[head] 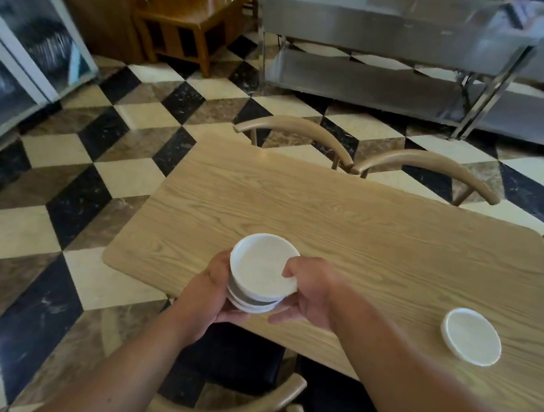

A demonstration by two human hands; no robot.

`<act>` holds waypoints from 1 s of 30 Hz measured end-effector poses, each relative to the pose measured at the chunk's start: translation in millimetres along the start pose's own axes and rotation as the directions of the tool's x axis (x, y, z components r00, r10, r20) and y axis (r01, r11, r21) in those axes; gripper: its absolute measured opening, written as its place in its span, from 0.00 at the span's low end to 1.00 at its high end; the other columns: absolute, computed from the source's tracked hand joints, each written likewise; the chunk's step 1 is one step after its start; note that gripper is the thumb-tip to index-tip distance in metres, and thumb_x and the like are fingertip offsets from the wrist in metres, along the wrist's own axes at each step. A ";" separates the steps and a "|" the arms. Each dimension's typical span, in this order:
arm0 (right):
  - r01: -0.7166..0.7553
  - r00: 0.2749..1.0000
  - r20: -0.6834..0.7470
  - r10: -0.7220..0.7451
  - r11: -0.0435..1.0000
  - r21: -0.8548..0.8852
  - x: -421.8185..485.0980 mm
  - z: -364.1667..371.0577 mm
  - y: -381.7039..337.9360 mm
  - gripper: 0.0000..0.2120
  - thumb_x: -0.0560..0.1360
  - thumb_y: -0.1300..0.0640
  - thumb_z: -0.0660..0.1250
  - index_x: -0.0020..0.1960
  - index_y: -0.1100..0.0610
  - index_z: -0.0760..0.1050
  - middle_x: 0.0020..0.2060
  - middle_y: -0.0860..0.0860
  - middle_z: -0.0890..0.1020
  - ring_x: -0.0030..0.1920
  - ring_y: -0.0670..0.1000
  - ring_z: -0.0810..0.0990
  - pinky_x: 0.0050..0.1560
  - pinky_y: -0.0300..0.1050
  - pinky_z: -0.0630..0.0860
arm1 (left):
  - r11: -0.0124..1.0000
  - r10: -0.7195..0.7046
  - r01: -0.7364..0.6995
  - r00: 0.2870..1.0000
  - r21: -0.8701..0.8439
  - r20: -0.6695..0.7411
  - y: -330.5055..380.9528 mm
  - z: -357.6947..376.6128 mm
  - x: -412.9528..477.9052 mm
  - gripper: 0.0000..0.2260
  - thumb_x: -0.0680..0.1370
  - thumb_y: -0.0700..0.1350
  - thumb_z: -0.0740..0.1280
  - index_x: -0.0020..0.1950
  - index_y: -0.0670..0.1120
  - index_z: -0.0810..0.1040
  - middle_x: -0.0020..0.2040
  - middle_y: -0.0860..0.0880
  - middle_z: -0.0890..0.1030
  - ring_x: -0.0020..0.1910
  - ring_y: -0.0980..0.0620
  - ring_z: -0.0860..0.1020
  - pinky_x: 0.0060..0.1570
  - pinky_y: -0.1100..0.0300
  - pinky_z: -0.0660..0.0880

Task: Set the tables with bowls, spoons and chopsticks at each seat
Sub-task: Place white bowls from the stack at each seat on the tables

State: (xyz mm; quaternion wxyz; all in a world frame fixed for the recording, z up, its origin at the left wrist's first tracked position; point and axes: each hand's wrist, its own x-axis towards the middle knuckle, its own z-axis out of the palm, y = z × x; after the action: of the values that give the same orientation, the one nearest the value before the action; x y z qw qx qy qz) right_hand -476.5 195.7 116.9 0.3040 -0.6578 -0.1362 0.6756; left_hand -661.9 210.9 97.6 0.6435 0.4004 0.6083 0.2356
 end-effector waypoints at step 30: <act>0.093 0.860 -0.505 -0.070 0.995 0.021 138.3 159.8 35.6 0.23 0.78 0.68 0.58 0.71 0.59 0.70 0.59 0.60 0.79 0.38 0.54 0.82 0.32 0.48 0.84 | 0.975 -0.074 0.067 0.997 0.211 0.024 3.6 -245.5 118.5 0.30 0.82 0.31 0.59 0.71 0.65 0.71 0.64 0.51 0.73 0.61 0.43 0.77 0.46 0.43 0.87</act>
State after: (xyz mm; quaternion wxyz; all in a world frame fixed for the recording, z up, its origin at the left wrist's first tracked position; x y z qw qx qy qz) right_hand -633.1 284.1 0.2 0.3718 -0.7980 -0.0645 0.4699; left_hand -882.1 362.7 45.0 0.6153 0.4478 0.6333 0.1408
